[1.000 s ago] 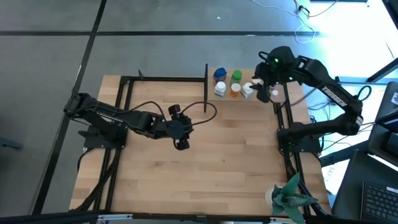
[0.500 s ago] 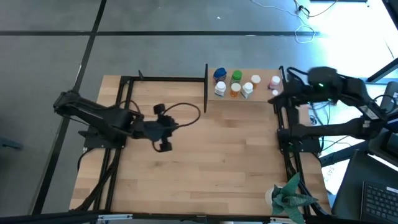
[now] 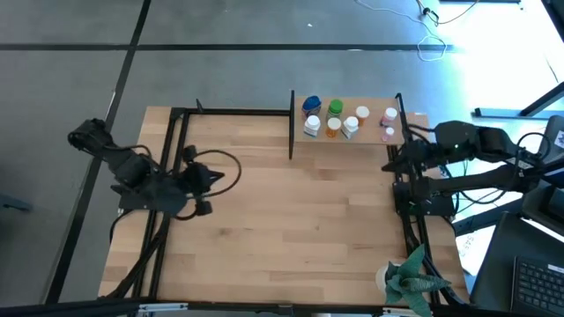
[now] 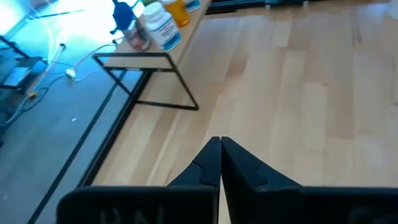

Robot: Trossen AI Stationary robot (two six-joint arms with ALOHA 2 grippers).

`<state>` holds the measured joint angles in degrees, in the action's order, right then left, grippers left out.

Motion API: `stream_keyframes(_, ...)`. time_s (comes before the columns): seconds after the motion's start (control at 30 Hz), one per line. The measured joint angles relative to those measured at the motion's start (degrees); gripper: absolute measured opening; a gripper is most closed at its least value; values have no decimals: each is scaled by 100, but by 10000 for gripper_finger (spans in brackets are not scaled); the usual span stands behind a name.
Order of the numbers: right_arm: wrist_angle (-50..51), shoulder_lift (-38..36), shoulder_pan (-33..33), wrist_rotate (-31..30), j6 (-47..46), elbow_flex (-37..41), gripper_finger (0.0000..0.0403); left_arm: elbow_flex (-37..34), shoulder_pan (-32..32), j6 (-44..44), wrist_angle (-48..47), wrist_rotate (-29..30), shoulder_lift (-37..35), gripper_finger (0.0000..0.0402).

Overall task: Pick and place medicine bottles onto shelf by color
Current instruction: Return to Home Position

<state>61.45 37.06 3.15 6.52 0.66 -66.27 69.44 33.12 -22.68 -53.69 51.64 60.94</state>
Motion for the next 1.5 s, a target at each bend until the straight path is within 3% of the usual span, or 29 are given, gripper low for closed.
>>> stream_keyframes(0.27, -782, -1332, -133, 233, 260, 1048, 2, -887, 745, -722, -23, 433, -837, 1)
stream_keyframes(0.6, -1029, -2660, -128, 403, -322, 2058, 2, -1997, 1131, -271, 876, 455, -2142, 1)
stream_keyframes(0.73, -1119, -2927, -133, 420, -330, 2424, 2, -2508, 1269, 251, 1534, 348, -2729, 0)
stream_keyframes(1.17, -1459, -3434, -128, 564, -322, 2537, 1, -3973, 1345, 1351, 3070, -364, -4521, 0)
stream_keyframes(1.5, -1451, -3434, -128, 581, -300, 2537, 1, -4842, 1340, 1888, 3523, -660, -5661, 0)
